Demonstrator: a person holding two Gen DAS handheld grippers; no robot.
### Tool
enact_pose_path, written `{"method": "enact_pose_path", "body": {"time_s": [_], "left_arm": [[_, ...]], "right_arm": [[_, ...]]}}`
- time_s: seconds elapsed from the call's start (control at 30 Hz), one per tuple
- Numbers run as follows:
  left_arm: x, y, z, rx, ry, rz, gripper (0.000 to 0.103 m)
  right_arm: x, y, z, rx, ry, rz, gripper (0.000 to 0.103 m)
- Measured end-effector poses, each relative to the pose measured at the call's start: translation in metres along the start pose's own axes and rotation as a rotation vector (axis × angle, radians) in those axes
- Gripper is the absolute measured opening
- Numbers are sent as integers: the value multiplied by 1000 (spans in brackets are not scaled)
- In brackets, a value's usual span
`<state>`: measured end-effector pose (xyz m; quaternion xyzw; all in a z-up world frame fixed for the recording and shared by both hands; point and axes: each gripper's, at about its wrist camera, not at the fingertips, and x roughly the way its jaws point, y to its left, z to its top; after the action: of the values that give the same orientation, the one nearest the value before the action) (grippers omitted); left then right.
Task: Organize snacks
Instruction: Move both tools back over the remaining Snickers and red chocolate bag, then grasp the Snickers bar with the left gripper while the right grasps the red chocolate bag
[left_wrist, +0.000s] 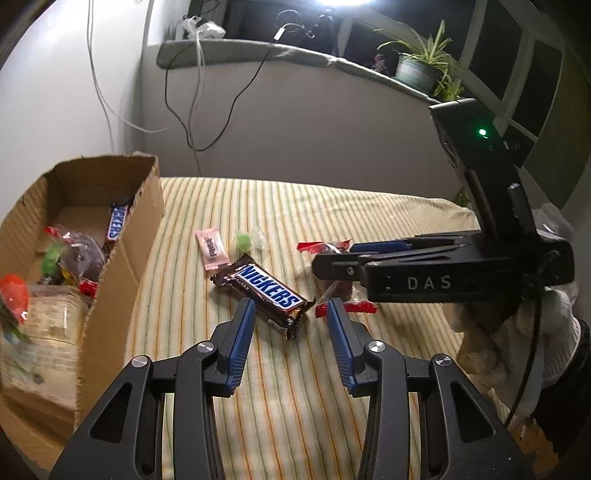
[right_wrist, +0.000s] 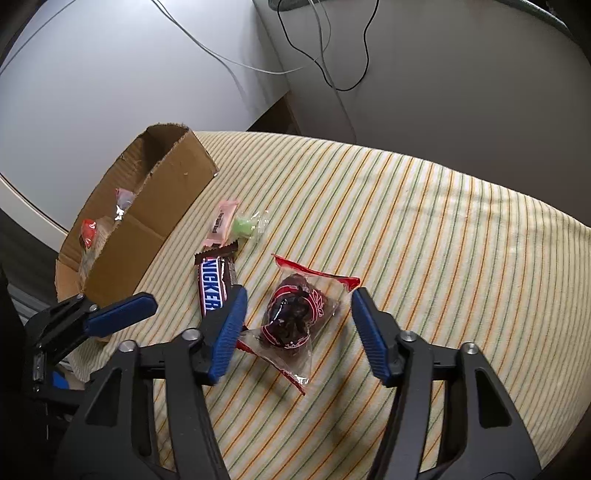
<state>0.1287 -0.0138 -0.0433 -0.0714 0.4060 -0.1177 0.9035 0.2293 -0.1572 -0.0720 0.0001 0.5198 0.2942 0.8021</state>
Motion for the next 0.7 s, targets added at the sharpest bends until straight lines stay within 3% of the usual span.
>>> {"method": "enact_pose_path", "body": {"time_s": [0.33,0.7], "left_arm": [[23,10,7,-43,31,23,39],[48,12,14,-79,66,26,40]], "right_arm": [[5,-9,-4,4,12,-23,44],[-5,-19,-8,-12,-6,-106,44]]}}
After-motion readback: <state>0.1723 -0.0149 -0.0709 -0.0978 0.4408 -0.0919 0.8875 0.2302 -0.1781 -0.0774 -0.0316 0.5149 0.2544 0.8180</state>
